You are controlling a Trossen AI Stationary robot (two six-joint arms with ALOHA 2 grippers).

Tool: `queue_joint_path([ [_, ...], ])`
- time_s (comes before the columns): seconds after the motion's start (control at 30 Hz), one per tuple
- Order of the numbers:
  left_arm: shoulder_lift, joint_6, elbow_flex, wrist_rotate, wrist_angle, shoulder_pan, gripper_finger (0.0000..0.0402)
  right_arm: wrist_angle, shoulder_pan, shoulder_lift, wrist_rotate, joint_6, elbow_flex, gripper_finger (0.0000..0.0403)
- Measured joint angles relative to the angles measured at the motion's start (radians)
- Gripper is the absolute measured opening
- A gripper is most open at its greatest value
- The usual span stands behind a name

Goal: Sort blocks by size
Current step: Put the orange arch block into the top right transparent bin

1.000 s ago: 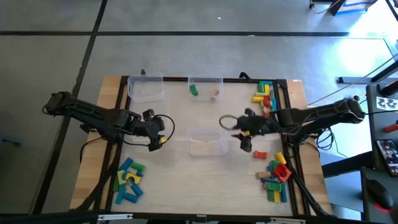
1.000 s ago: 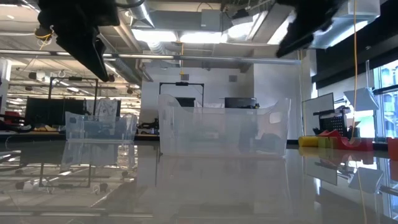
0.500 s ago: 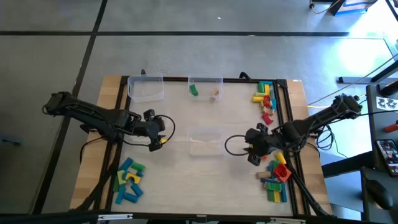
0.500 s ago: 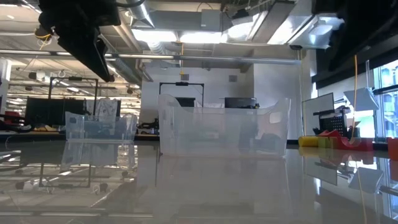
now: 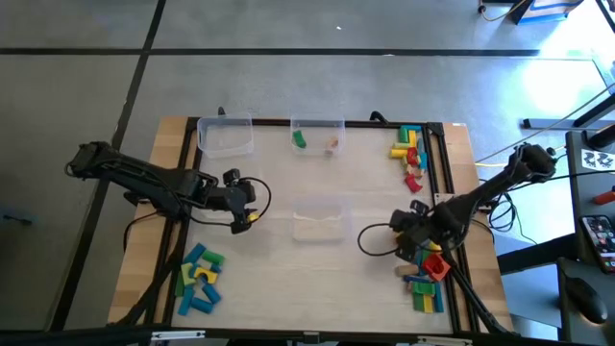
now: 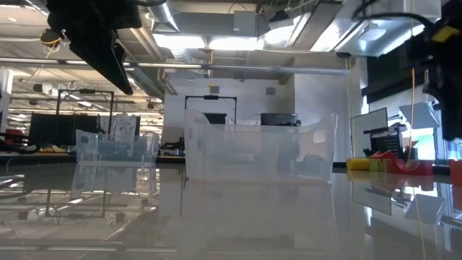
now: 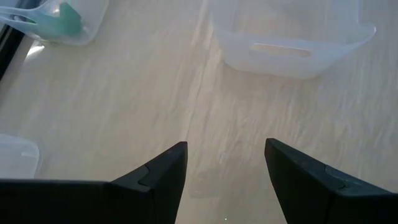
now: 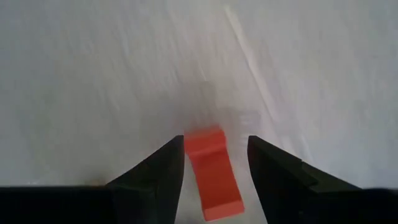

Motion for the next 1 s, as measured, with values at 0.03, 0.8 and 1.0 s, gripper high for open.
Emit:
queue_joint_path([
  [0.03, 0.000, 0.000, 0.000, 0.000, 0.000, 0.000, 0.0210, 0.008, 0.000, 0.000, -0.007, 0.000, -0.014, 0.0177],
  [0.8, 0.000, -0.001, 0.000, 0.000, -0.005, 0.000, 0.0210, 0.101, -0.003, 0.006, 0.002, -0.074, -0.069, 0.0214],
  [1.0, 0.000, 0.000, 0.000, 0.000, -0.005, 0.000, 0.0210, 0.088, -0.003, 0.006, -0.029, -0.081, -0.069, 0.0260],
])
